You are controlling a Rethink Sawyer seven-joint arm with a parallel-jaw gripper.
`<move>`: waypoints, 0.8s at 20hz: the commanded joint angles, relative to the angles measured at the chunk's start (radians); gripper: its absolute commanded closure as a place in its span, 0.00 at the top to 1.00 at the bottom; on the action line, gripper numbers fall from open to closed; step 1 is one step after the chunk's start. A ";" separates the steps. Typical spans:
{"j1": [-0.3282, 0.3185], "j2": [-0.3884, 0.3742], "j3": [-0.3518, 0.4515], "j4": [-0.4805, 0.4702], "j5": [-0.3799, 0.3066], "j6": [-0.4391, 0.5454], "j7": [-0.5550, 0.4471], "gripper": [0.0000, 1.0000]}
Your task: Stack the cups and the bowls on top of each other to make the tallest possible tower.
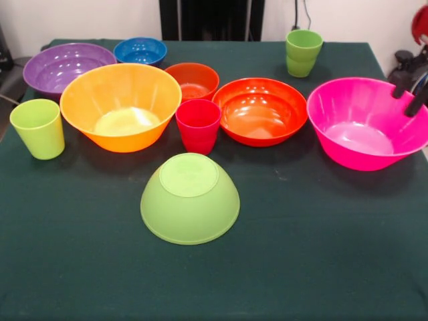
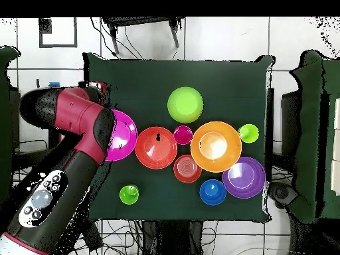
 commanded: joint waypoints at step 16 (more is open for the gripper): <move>-0.047 -0.052 0.245 0.117 -0.192 -0.089 -0.018 1.00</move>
